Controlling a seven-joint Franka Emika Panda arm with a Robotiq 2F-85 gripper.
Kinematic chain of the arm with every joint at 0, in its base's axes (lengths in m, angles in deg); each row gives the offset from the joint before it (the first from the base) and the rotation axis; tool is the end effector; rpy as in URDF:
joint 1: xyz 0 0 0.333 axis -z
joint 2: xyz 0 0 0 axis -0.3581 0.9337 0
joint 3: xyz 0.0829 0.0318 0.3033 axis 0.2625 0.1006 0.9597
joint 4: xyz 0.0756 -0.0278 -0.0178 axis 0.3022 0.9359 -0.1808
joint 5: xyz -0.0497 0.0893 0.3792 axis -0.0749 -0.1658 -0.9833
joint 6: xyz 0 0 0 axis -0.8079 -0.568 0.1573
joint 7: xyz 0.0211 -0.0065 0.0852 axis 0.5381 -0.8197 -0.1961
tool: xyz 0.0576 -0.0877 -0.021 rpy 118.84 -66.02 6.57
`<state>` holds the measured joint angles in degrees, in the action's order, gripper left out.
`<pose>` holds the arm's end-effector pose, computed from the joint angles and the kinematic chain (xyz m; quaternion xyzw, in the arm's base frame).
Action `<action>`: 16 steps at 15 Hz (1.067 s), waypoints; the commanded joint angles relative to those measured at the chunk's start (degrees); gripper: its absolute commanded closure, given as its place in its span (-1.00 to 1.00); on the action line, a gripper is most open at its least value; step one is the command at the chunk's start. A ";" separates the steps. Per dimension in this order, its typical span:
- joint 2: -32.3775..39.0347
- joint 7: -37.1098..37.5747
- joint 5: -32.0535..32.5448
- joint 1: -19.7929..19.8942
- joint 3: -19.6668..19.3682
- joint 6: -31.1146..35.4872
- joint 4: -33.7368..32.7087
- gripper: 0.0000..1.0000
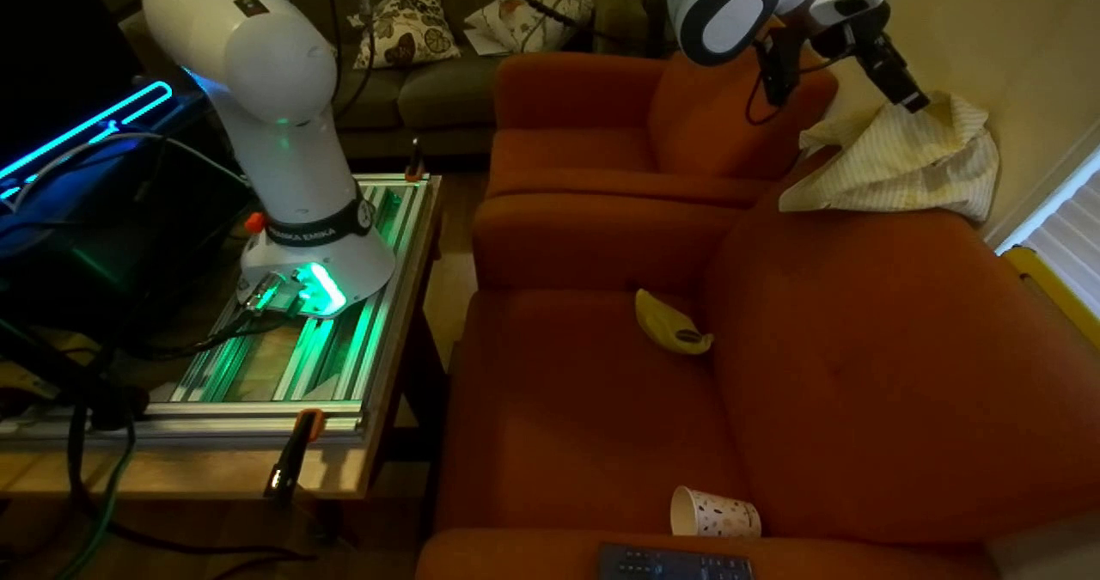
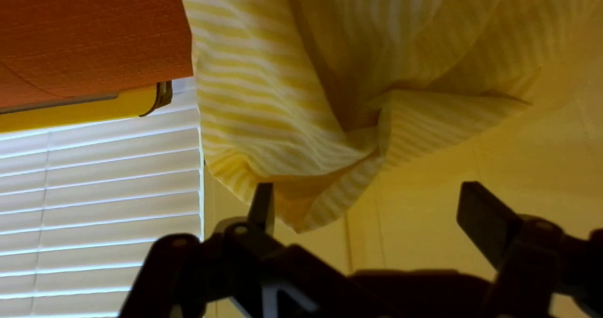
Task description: Move the yellow case to the seat, then move the towel to the top of the chair
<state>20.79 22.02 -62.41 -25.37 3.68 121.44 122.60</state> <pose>0.6537 0.1278 0.3223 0.8747 -0.0929 0.4757 0.0091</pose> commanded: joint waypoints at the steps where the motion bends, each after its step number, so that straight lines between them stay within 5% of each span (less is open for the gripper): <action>1: -4.50 0.07 0.00 0.02 0.69 -4.62 2.74 -1.00; 7: -10.86 -0.52 -0.05 1.02 1.58 -8.25 6.51 -1.00; 16: -20.17 -0.13 1.55 -2.34 -6.39 -24.59 12.53 -1.00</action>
<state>5.24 21.94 -62.53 -25.85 0.06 102.45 131.97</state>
